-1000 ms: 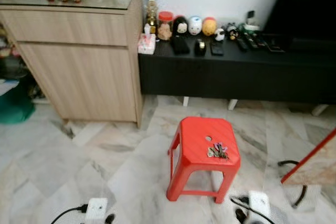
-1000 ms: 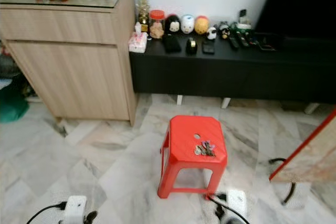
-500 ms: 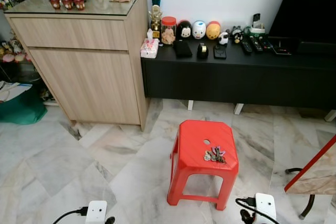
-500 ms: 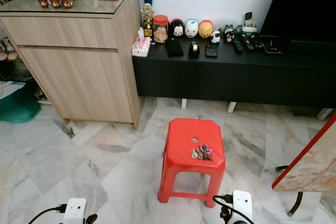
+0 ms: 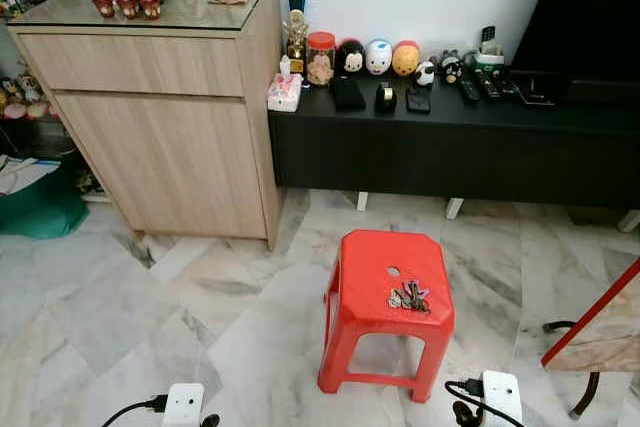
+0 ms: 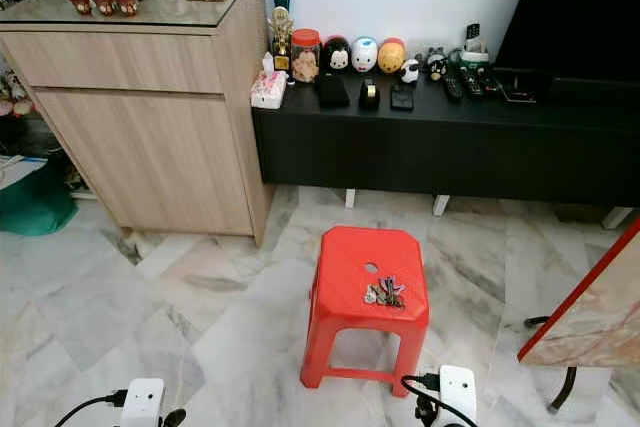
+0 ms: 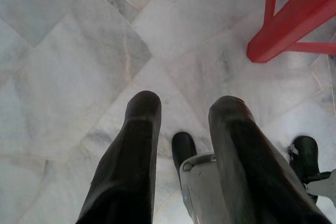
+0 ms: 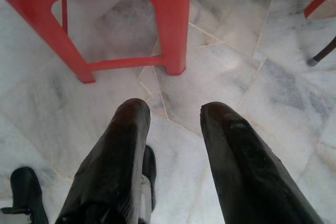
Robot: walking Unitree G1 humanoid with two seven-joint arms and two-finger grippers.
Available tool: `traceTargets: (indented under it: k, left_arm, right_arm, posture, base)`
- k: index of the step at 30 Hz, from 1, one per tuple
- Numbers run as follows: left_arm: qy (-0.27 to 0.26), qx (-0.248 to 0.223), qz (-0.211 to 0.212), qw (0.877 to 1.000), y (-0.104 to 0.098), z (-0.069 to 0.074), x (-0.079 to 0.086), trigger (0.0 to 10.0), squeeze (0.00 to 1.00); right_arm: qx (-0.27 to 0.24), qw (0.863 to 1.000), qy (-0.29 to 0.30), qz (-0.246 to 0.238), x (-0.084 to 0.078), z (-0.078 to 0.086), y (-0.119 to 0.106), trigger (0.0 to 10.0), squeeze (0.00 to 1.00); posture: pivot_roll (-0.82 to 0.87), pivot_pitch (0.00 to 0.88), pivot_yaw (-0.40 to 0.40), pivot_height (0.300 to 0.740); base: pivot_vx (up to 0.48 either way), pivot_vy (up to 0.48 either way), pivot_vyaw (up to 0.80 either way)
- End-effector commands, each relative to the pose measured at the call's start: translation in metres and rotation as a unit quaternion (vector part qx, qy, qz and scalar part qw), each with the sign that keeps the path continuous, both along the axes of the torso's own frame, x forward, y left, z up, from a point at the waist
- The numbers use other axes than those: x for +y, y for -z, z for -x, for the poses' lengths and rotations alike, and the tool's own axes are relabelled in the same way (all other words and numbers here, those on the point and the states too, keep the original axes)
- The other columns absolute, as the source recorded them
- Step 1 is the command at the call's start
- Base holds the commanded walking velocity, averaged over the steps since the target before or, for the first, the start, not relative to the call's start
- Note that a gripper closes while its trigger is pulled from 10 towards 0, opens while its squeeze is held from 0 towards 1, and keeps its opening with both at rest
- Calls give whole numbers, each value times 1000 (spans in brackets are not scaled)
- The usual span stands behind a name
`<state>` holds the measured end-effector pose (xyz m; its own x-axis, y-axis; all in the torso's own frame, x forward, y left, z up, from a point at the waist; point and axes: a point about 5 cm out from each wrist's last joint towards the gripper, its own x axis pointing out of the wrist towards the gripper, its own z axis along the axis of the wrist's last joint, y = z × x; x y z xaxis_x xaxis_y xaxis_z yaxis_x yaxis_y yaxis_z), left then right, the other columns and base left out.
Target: Hang keys on a hook
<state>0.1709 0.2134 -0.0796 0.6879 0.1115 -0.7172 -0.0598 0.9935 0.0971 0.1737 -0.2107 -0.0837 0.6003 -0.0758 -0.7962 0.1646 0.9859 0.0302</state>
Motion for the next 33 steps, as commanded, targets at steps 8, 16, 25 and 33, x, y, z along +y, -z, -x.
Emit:
traceTargets:
  k: [8,16,25,33]
  left_arm:
    - [1,9,2,1000,2,4,-1,10000,0]
    - [3,9,3,1000,2,3,-2,10000,0]
    - [7,4,1,1000,0,-1,-2,10000,0]
    - [9,2,-3,1000,-1,-2,-1,10000,0]
  right_arm:
    - [1,1000,-22,6,12,-2,1,10000,0]
    - [2,1000,-23,13,0,0,0,10000,0]
    - [-4,1000,-25,16,-2,-5,-3,10000,0]
    - [-19,1000,-15,15,-2,-14,-7,10000,0]
  posture:
    - [-8,0,-40,740]
    - [-7,0,-39,740]
    - [-7,0,-35,740]
    - [-9,0,-31,740]
  base:
    - [272,0,0]
    - [278,0,0]
    - [290,0,0]
    - [146,0,0]
